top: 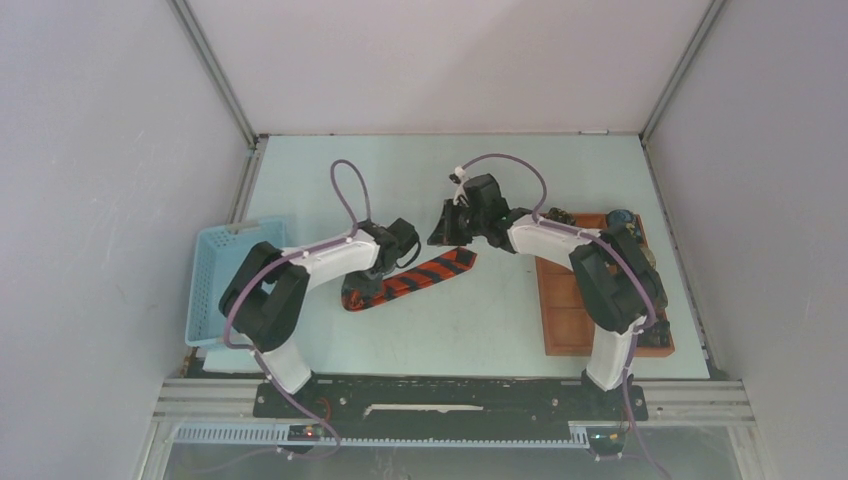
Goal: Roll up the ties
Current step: Roll the tie at the center of the board.
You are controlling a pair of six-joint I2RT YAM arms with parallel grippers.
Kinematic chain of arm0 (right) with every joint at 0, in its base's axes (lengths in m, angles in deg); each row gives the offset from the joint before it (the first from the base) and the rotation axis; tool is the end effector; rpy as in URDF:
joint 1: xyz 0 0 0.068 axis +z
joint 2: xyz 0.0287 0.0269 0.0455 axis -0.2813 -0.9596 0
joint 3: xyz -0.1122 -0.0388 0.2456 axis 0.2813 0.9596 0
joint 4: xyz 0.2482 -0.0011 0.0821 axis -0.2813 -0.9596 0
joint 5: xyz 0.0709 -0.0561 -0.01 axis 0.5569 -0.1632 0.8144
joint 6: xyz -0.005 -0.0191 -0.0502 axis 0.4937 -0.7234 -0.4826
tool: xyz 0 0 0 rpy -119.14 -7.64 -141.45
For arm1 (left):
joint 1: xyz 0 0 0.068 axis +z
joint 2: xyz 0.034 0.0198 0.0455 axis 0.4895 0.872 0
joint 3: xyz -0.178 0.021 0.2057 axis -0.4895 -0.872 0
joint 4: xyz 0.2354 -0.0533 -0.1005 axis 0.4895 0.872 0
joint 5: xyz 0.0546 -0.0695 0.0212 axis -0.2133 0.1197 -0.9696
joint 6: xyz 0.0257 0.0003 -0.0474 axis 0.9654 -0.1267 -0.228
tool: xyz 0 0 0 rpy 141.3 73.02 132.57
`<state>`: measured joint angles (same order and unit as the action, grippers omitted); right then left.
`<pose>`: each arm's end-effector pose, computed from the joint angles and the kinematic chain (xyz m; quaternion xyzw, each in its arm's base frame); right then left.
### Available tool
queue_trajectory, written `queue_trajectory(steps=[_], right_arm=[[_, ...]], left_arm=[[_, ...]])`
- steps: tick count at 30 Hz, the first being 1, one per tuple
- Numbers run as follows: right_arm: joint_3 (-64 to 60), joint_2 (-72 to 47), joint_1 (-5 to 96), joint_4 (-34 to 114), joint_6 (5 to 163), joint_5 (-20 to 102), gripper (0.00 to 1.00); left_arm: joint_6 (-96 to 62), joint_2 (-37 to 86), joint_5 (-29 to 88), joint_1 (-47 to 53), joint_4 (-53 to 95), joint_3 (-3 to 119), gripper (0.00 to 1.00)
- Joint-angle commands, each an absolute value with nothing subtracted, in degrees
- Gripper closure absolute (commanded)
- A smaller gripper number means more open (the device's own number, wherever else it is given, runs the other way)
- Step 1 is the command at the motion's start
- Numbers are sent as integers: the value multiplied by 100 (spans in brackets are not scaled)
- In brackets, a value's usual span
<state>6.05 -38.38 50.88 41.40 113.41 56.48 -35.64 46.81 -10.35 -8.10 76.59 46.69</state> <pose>0.3283 0.2427 0.1912 -0.0724 0.8842 0.3915 0.2442 0.2386 -0.1591 0.1697 0.0638 0.9601 0.2303 0.1451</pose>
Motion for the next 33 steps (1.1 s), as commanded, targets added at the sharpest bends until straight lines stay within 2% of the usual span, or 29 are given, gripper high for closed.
queue_trajectory(steps=[1,12,15,21,33], right_arm=[[705,-3410,5001,4236,11424,5615,100],[919,-3101,4842,4219,11423,5659,100],[953,-3037,4816,4210,11427,5668,100],[949,-2950,4798,4176,11427,5674,100],[951,-2845,4789,4216,11458,5694,100]], left_arm=[[-3748,5059,-1349,-1026,8004,5130,81],[-3963,5883,-1448,-1335,8427,5785,76],[-4017,5985,-1408,-1367,8468,5873,71],[-4142,5990,-1365,-1417,8505,6006,52],[-4245,5513,-1270,-1425,8512,6136,40]])
